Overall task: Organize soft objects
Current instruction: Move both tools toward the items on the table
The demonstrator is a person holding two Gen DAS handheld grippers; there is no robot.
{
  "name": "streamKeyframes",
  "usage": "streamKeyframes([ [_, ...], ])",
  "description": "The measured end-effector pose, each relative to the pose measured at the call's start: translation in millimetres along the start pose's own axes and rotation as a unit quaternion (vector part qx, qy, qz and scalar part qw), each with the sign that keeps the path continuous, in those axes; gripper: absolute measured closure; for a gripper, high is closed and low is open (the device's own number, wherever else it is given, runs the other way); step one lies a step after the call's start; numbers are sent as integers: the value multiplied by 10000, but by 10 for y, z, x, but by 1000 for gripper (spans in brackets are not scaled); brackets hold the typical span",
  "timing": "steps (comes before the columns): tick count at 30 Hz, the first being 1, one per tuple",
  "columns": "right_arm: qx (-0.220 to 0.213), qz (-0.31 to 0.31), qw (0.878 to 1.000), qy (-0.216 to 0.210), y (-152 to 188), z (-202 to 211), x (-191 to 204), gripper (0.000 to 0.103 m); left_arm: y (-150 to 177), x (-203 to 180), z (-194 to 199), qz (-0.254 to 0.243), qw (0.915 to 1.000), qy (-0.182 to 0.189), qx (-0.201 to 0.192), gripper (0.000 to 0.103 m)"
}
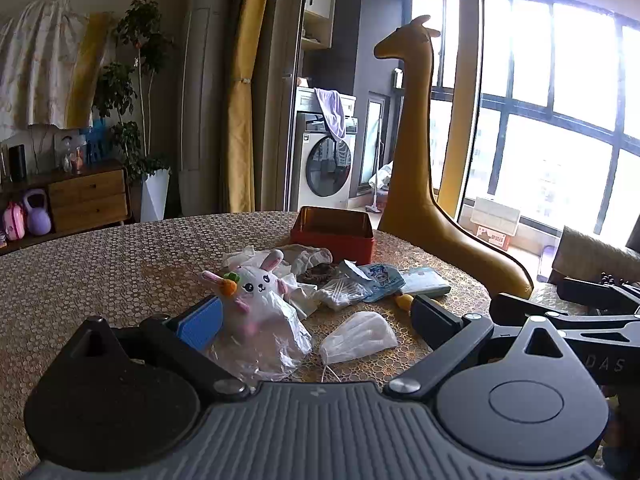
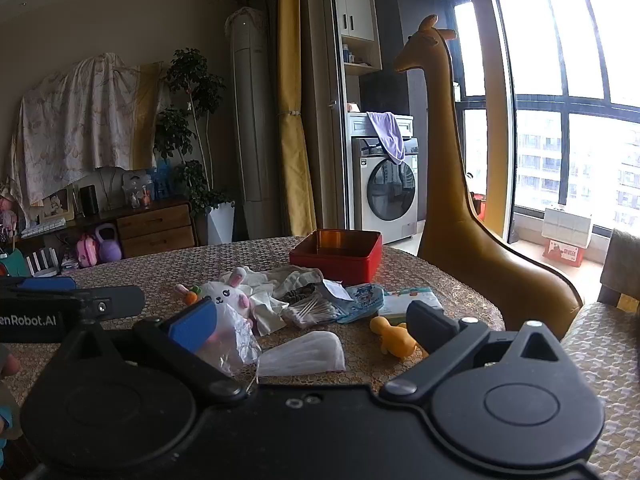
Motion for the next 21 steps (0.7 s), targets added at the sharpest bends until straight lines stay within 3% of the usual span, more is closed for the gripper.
streamKeyframes([
  [21,36,18,9996,-264,-61,-221,-47,3,-87,93,-163,-10,9997,-252,66,2],
])
Point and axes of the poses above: each gripper's, at about its wrist camera, not at the fingertips, and z roughly against the way its jaws point, x to its left, y to its underside, the point moved 6 cm from there along -z, roughly the way its jaws point, and after that the axes turned 12 degrees about z, right-handed, at the moved point
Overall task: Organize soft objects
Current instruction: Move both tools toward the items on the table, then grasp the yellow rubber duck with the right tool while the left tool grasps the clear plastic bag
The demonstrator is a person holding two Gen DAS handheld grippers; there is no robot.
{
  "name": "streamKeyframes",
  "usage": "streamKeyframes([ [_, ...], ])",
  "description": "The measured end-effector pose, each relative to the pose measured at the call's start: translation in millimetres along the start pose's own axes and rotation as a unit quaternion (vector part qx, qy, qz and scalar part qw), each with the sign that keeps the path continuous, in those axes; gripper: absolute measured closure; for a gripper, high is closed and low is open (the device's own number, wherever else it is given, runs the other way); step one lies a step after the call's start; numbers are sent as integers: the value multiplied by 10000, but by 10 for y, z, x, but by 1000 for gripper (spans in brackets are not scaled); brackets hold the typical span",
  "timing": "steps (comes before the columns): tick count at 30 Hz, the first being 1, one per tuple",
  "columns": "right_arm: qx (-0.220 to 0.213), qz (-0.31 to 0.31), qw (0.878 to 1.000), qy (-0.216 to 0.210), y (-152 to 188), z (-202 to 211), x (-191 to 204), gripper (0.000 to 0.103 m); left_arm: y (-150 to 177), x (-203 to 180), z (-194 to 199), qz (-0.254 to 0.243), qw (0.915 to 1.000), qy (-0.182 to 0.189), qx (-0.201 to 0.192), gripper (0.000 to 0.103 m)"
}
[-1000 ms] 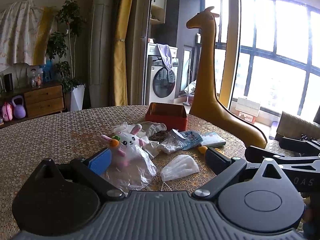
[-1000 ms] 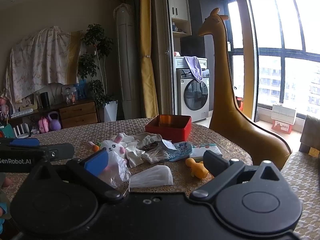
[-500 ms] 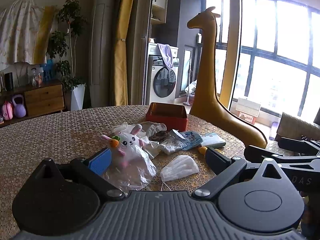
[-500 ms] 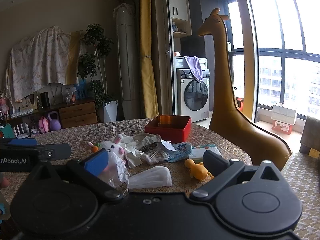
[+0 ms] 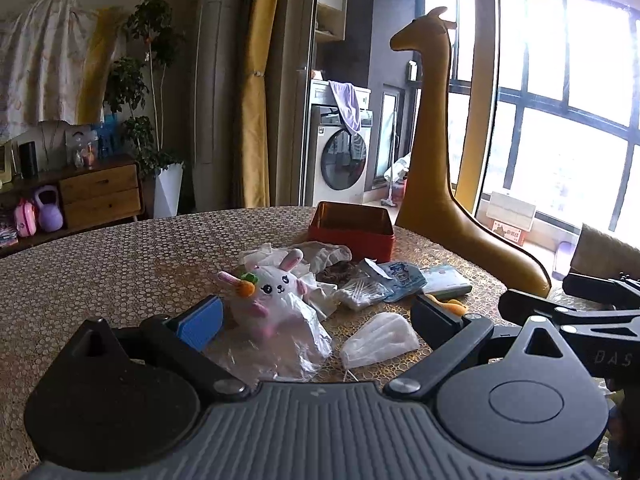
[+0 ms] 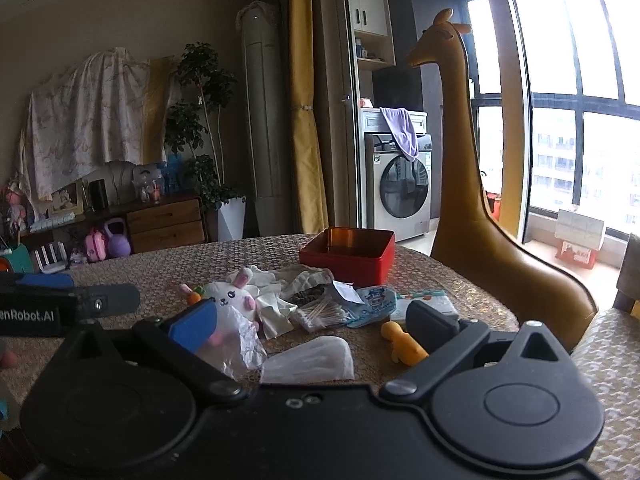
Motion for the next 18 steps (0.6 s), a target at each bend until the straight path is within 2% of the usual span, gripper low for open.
streamKeyframes([
  [12,191,83,9997,-150,-12,-311,-66,5,-58,-16,-365,-63,9998,17,201,2],
  [18,365,36,9990,-239,11,-491,-152,6,-37,54,-613,8,9986,-68,516,2],
])
Point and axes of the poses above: each gripper's, at about its wrist camera, not at the fingertips, and z roughly against the way its jaws point, x to its left, y to its underside, the point moved 6 cm from there along -z, roughly the way its jaws point, and after that the axes turned 12 degrees about z, right-handed, at the moved point
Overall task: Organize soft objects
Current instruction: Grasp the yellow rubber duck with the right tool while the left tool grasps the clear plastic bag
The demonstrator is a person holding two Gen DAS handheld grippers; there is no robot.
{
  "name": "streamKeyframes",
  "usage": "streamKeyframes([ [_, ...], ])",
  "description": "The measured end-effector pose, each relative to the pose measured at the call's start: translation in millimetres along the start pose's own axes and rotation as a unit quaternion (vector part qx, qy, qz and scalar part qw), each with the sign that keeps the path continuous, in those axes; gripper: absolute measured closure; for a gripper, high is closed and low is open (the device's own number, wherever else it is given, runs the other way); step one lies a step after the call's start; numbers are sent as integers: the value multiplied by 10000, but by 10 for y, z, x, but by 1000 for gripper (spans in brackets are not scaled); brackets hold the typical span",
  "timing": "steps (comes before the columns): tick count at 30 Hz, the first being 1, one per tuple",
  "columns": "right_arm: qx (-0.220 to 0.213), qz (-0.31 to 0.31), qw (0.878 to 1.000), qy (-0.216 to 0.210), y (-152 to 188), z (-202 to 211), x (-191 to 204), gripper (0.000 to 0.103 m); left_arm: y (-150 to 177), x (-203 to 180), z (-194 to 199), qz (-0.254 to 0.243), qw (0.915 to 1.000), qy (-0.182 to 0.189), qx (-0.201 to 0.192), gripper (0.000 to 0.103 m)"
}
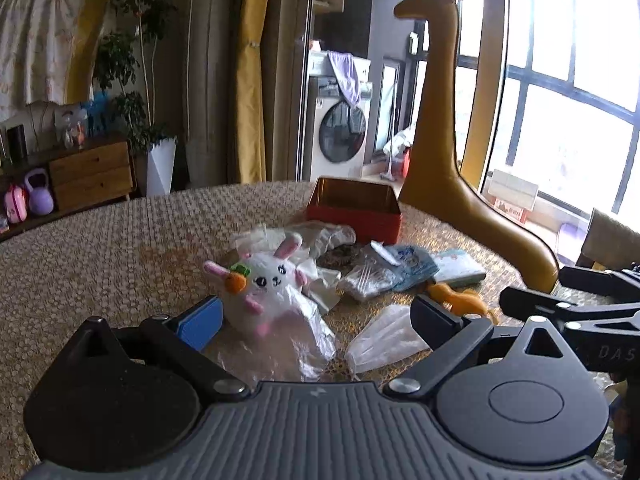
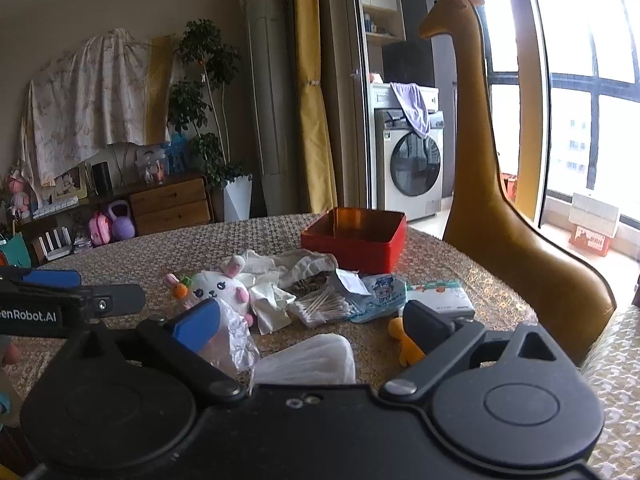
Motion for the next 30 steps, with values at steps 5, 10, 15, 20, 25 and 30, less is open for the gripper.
streamKeyframes([
  [5,274,-42,9996,-55,107,-180,-113,6,131,122,-320,3,9986,-140,516,2],
  [10,660,-9,9977,129,292,-431,-389,6,301,302,-715,163,9943,-318,1003,2],
  [15,1008,40,9943,350,460,-731,-695,7,478,397,-1104,249,9881,-489,1435,2],
  [20,1397,-121,9888,520,605,-1113,-975,12,541,445,-1409,631,9816,-679,1669,2],
  [25,1670,-268,9845,469,726,-1363,-1047,14,567,555,-1644,1234,9707,-1136,1718,2],
  [30,1829,-310,9820,350,817,-1477,-1042,14,550,540,-1802,1460,9668,-1341,1611,2],
])
Point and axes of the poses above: each gripper's, at about its wrist camera, not at the fingertips, and z roughly against the way its jaws point, x to its left, y to its underside, the point moved 6 cm from there along -z, roughly the way its jaws point, and after that the axes turned 12 degrees about z, right-handed, at the moved point
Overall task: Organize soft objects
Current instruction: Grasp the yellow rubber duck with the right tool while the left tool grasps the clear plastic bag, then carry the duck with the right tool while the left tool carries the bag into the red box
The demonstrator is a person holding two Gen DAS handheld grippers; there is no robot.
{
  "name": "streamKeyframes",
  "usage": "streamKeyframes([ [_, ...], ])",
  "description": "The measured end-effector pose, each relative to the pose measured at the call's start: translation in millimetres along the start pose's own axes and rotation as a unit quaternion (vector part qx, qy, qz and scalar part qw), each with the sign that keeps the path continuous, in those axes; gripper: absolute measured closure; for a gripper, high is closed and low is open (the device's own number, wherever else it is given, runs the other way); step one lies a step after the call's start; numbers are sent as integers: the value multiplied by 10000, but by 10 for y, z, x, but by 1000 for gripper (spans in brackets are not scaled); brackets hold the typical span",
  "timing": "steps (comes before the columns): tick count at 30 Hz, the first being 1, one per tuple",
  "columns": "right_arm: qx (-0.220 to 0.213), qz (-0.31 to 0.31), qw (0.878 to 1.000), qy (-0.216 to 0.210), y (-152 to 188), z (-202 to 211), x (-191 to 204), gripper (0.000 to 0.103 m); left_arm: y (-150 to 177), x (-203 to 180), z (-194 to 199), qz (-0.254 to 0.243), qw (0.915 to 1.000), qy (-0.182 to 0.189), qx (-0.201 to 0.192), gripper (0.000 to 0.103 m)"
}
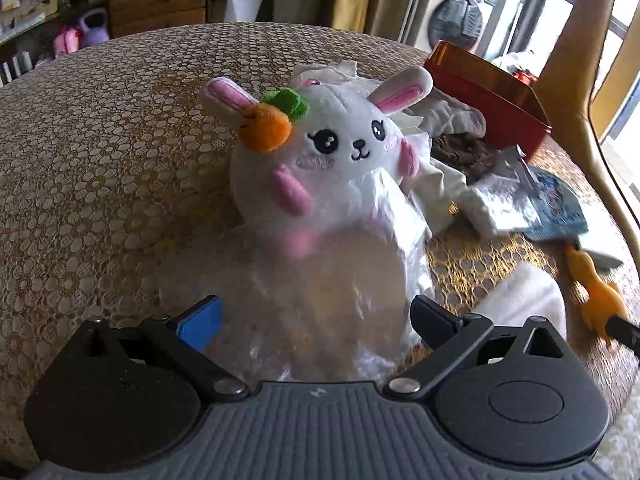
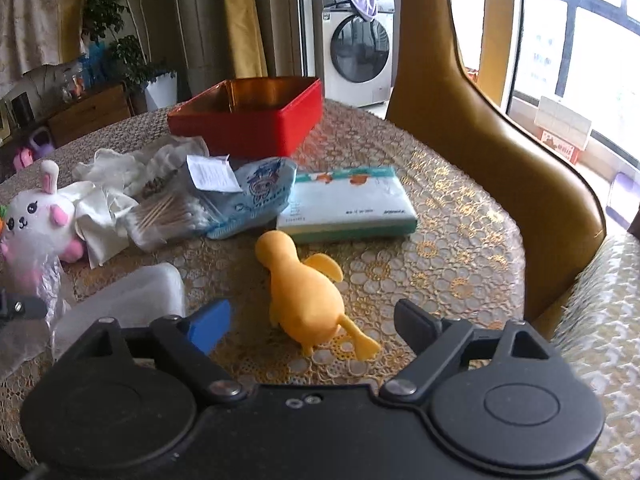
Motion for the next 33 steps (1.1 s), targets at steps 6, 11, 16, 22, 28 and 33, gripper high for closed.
streamKeyframes([
  [6,145,116,9998,-59,22,-156,22,17,-1,-82,-114,-191,9994,-260,-154,8],
  [11,274,249,9993,27,51,-269,24,29,-3,-96,-83,-420,9974,-474,-331,44],
  [16,201,262,9994,133,60,-272,3,47,-20,-38,-30,-408,9979,-385,-317,74],
  [22,28,190,9998,77,50,-183,0,70,-13,5,19,-417,9985,-231,-256,89],
  [28,-162,115,9998,82,25,-29,-40,73,-29,29,186,-473,9985,-63,-284,90],
  [33,-434,92,9990,35,-53,201,-52,73,-35,-15,423,-560,9978,206,-302,90],
])
Point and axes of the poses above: each gripper's, at about its wrist camera, not at the fingertips, and z roughly against the way its jaws point, x to its left, y to its underside, the point moved 6 cm from there along -z, roughly the way its jaws point, and after that the axes turned 12 degrees about z, right-handed, at the moved point
